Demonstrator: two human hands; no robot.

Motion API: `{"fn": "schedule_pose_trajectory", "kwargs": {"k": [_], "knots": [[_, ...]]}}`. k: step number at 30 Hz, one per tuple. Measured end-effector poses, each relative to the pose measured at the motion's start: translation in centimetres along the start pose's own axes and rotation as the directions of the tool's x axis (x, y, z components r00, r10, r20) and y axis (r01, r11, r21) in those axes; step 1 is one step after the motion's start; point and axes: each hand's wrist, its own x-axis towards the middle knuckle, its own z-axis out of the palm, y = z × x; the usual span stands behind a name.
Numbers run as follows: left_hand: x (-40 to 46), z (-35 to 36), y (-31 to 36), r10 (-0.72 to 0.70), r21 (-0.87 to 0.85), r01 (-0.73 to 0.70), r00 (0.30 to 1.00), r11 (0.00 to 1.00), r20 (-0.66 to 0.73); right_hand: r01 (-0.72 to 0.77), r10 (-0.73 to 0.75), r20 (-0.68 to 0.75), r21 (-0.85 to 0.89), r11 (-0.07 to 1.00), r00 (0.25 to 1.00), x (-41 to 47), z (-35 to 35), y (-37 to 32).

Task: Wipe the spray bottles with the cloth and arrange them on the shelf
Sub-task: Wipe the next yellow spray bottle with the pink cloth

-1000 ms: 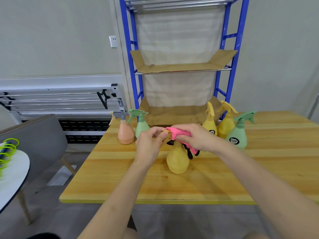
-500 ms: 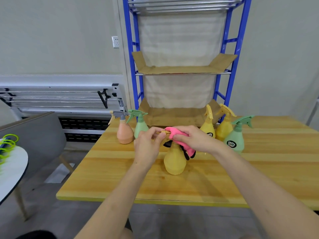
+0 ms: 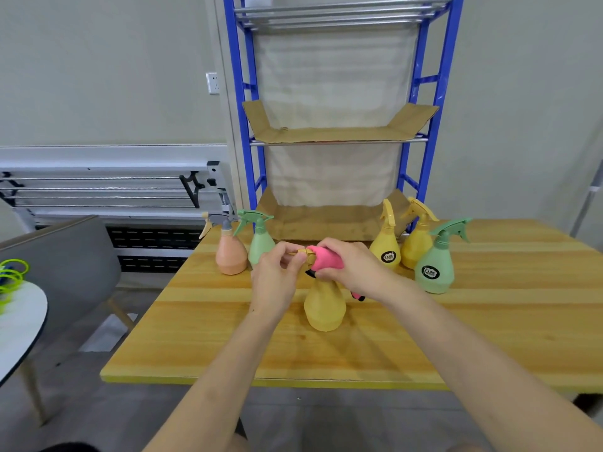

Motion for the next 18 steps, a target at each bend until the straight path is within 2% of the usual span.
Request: {"fn": "schedule_pose_trajectory", "kwargs": {"k": [2, 5, 7, 11, 16, 18], "knots": [[0.0, -0.2, 0.0, 0.010, 0.016, -0.010, 1.000, 1.000, 0.014, 0.001, -0.002, 0.044, 0.027, 1.000, 0.999, 0.0, -0.4, 0.0], [0.1, -0.3, -0.3, 0.031, 0.041, -0.032, 0.999, 0.999, 0.023, -0.063, 0.025, 0.172, 0.221, 0.973, 0.985, -0.4, -1.5, 0.1], [0.1, -0.3, -0.3, 0.042, 0.045, -0.042, 0.999, 0.998, 0.016, -0.086, 0.026, 0.195, 0.307, 0.948, 0.980, -0.8, -1.9, -0.1], [0.1, -0.1, -0.3, 0.049, 0.036, -0.049, 0.999, 0.998, 0.002, 0.010, -0.030, 0.100, 0.195, 0.981, 0.995, -0.9, -1.3, 0.3], [0.2, -0.1, -0.3, 0.043, 0.026, -0.043, 0.999, 0.999, 0.006, 0.013, -0.020, 0.175, 0.038, 0.999, 0.984, -0.2, -1.9, 0.1], [0.2, 0.0, -0.3, 0.042, 0.017, -0.042, 0.999, 0.999, 0.009, 0.019, -0.015, 0.146, -0.030, 0.999, 0.989, 0.0, -1.6, -0.2]]}}
